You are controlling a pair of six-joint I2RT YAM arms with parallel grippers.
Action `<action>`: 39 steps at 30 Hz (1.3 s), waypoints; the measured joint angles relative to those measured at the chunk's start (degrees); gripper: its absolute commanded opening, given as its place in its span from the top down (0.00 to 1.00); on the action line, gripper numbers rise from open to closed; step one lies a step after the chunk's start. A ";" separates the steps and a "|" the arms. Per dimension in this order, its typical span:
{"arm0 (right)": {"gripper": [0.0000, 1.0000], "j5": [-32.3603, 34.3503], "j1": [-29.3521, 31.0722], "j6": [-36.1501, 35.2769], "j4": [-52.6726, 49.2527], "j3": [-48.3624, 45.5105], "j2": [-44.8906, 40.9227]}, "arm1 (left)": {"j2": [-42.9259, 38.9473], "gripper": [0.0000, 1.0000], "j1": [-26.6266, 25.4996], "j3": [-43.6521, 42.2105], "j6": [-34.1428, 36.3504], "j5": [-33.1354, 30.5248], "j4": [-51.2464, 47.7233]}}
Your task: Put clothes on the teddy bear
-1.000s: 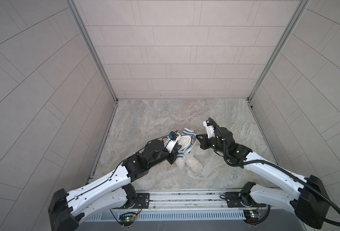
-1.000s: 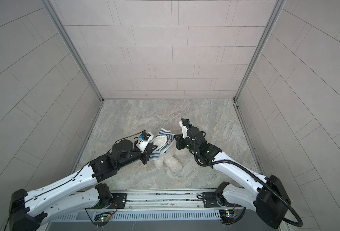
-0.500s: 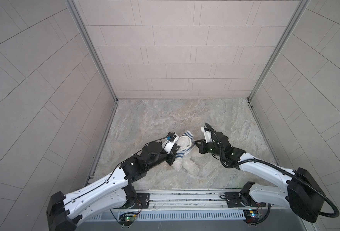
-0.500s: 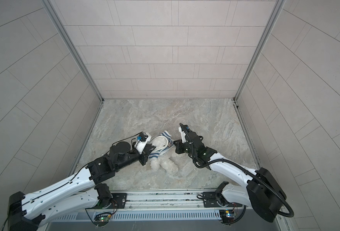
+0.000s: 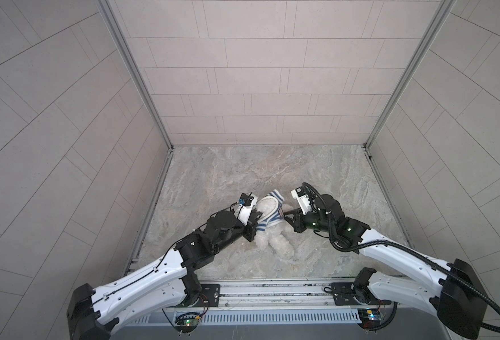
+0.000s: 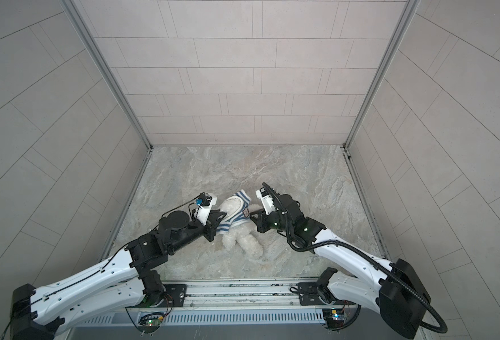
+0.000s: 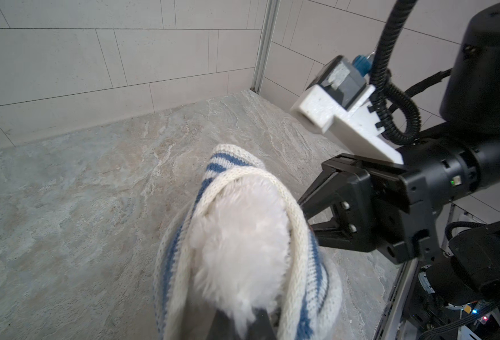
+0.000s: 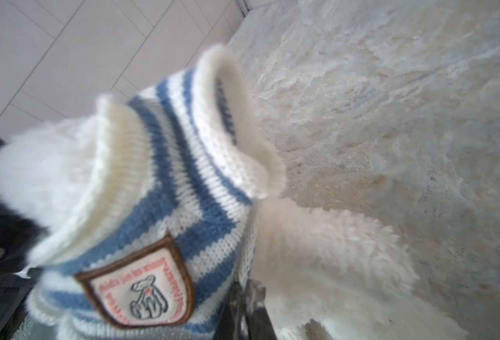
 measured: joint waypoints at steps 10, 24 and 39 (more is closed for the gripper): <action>0.60 7.34 0.57 -3.48 -2.51 0.00 -7.13 | 0.37 1.00 5.38 -3.52 -19.67 -2.36 3.32; 0.77 12.59 13.60 -2.03 4.35 -3.65 0.66 | -0.15 1.00 6.62 -9.57 -46.69 -0.90 5.99; 0.73 16.57 16.48 1.42 17.40 -6.45 4.94 | -0.72 1.00 5.68 -10.29 -56.19 1.36 11.15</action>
